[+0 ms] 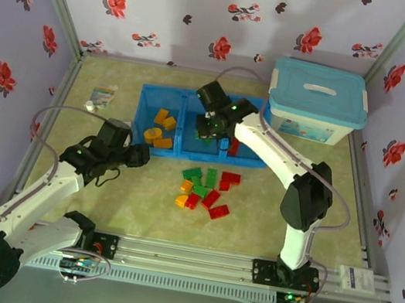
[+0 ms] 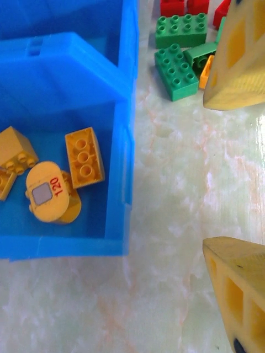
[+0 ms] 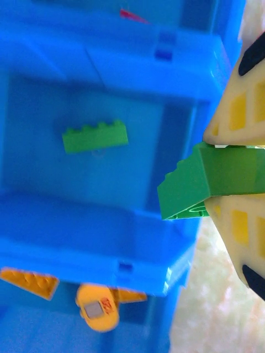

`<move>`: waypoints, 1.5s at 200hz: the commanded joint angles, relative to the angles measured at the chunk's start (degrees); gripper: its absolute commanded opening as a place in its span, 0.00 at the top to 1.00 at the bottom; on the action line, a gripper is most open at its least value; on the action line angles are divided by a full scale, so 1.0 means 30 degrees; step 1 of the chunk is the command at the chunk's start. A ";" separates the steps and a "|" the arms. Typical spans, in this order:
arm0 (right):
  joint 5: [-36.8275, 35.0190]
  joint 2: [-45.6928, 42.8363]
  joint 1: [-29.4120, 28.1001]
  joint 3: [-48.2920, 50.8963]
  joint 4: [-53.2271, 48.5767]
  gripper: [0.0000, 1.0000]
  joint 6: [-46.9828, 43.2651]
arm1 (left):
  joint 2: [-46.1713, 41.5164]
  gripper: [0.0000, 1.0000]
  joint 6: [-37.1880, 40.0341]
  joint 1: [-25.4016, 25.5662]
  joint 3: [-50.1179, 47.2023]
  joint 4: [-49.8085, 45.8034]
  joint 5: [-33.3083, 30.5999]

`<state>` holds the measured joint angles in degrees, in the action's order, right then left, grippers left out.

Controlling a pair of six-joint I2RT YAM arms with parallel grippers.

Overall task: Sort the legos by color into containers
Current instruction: Place the lego in the container, then pick up the lego from the center of the table.

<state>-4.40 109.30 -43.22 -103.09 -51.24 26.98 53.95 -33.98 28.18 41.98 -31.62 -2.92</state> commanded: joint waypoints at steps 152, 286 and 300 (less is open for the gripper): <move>0.1392 -0.4384 0.1049 0.4627 0.2821 0.40 -0.1103 | 0.5774 0.36 0.0627 0.5746 0.1131 0.3388 0.0398; 0.0746 -0.7842 0.1077 0.9989 0.4117 0.40 -0.0220 | 1.3997 0.29 0.2028 0.7026 0.7469 0.1576 0.0282; 0.0706 -0.8016 0.1081 1.0328 0.4216 0.40 -0.0176 | 1.4595 0.29 0.2305 0.7070 0.7994 0.1215 -0.0013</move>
<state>-1.28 87.24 -39.75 -73.84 -39.83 25.52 95.00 -29.89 48.86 62.39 -24.73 -1.43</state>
